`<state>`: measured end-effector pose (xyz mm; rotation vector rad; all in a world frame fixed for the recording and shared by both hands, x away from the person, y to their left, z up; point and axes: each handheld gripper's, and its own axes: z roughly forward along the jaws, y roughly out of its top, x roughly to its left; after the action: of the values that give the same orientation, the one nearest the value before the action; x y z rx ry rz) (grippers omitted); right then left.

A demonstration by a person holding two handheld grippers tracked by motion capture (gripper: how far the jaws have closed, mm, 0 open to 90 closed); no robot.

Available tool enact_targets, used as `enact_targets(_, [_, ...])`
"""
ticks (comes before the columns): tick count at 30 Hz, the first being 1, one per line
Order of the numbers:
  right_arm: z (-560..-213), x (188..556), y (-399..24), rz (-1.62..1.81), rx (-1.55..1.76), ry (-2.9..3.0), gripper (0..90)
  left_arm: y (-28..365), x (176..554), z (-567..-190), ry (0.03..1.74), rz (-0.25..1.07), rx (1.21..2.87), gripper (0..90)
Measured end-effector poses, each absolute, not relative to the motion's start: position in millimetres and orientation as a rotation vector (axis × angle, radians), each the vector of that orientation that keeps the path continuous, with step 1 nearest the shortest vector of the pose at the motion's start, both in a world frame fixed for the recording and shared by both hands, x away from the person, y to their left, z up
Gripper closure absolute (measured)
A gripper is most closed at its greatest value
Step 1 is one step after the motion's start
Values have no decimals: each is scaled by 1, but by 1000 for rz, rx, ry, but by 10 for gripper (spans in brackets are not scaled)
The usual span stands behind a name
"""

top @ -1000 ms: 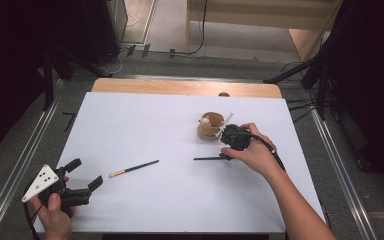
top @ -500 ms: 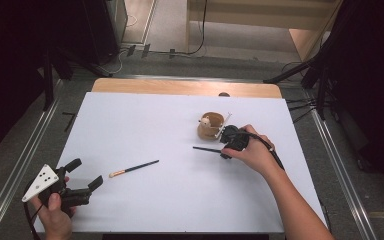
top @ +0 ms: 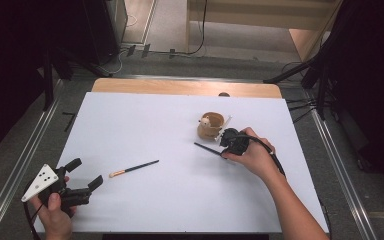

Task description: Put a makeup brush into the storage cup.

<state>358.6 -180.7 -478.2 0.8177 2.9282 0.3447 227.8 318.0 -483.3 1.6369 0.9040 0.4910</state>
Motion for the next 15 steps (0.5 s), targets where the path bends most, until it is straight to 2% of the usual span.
enact_targets(15, [-450,340,-184,472,784,2867,854,310,229,-480,890,479,1644,0])
